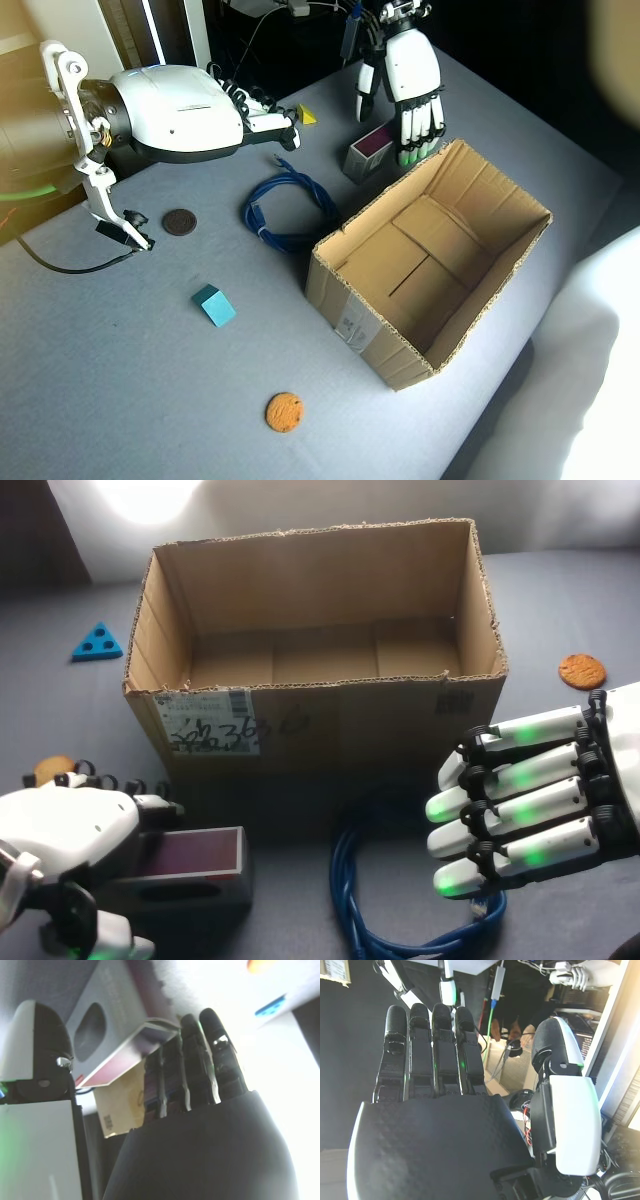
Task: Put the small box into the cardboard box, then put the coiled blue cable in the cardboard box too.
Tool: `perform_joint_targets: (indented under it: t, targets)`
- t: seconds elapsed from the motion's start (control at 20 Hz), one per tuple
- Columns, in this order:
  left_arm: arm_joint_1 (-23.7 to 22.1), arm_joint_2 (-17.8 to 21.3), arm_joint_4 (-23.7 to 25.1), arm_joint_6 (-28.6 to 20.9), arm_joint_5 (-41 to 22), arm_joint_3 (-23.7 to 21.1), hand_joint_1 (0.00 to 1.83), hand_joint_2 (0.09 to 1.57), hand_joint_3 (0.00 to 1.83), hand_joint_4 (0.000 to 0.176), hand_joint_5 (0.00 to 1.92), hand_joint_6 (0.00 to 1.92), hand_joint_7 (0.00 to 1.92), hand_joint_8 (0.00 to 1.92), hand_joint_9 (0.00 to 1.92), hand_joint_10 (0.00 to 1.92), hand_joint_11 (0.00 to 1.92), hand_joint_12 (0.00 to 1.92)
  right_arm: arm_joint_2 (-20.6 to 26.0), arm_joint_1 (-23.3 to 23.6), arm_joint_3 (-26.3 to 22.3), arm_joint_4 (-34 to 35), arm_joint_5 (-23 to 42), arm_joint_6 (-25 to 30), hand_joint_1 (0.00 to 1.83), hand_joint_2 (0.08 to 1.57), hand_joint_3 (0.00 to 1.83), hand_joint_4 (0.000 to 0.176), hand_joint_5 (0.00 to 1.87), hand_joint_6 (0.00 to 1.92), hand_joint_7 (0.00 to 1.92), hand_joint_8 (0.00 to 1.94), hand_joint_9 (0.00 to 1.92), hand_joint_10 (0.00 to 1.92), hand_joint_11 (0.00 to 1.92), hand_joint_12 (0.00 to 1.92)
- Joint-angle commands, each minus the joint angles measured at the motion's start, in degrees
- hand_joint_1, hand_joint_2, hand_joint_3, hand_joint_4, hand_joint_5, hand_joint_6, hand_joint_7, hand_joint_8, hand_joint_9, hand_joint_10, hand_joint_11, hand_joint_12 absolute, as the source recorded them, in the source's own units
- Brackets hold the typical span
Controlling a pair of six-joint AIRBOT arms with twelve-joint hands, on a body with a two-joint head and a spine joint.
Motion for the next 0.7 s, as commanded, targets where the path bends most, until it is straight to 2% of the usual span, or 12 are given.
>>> perform_joint_targets:
  t: [0.0,0.15,0.25,0.4,0.45,0.6,0.65]
  targets:
    - [0.03,-0.03,2.05,-0.16,-4.32,0.13,1.15,1.0,0.0,0.0,0.35,0.0,0.38,0.0,0.32,0.01,0.0,0.77,0.49,0.14,-0.25,3.96,4.65,0.01,0.42,1.14,0.0,0.0,0.42,0.01,0.39,0.0,0.35,0.01,0.0,0.86]
    - [0.56,-1.8,1.77,-0.26,-5.75,0.2,1.14,1.01,0.0,0.0,0.34,0.0,0.38,0.0,0.31,0.0,0.0,0.72,0.48,0.14,-0.25,3.97,4.65,0.0,0.42,1.15,0.0,0.0,0.43,0.0,0.4,0.0,0.36,0.01,0.0,0.88]
    - [0.97,-2.49,1.77,-0.4,-6.2,0.25,1.16,1.02,0.0,0.0,0.35,0.01,0.39,0.0,0.32,0.01,0.0,0.79,0.48,0.14,-0.26,3.97,4.65,0.01,0.41,1.16,0.0,0.0,0.4,0.0,0.38,0.0,0.35,0.0,0.0,0.81]
    - [1.35,-2.99,1.91,-0.41,-6.68,0.34,1.16,1.05,0.01,0.0,0.36,0.0,0.39,0.0,0.3,0.0,0.0,0.72,0.48,0.13,-0.27,4.71,4.22,0.01,0.39,1.16,0.0,0.0,0.39,0.0,0.37,0.0,0.33,0.0,0.0,0.81]
    - [1.41,-3.14,2.02,-0.41,-6.76,0.4,1.17,1.03,0.0,0.0,0.39,0.01,0.41,0.01,0.33,0.01,0.0,0.82,0.46,0.13,-0.28,7.45,2.09,0.08,0.38,1.16,0.0,0.0,0.4,0.0,0.38,0.0,0.33,0.0,0.0,0.82]
    - [1.44,-3.47,2.07,-0.41,-7.06,0.48,1.17,1.04,0.0,0.0,0.37,0.01,0.4,0.0,0.33,0.01,0.0,0.82,0.14,0.2,-0.38,11.89,-2.5,1.19,0.38,1.16,0.0,0.0,0.4,0.0,0.38,0.0,0.34,0.01,0.0,0.82]
    - [1.44,-3.56,2.07,-0.41,-7.14,0.48,1.18,1.1,0.01,0.0,0.46,0.02,0.51,0.01,0.43,0.03,0.0,0.99,0.15,0.18,-0.62,12.29,-3.22,1.19,0.37,1.17,0.0,0.0,0.39,0.0,0.38,0.0,0.34,0.0,0.0,0.81]
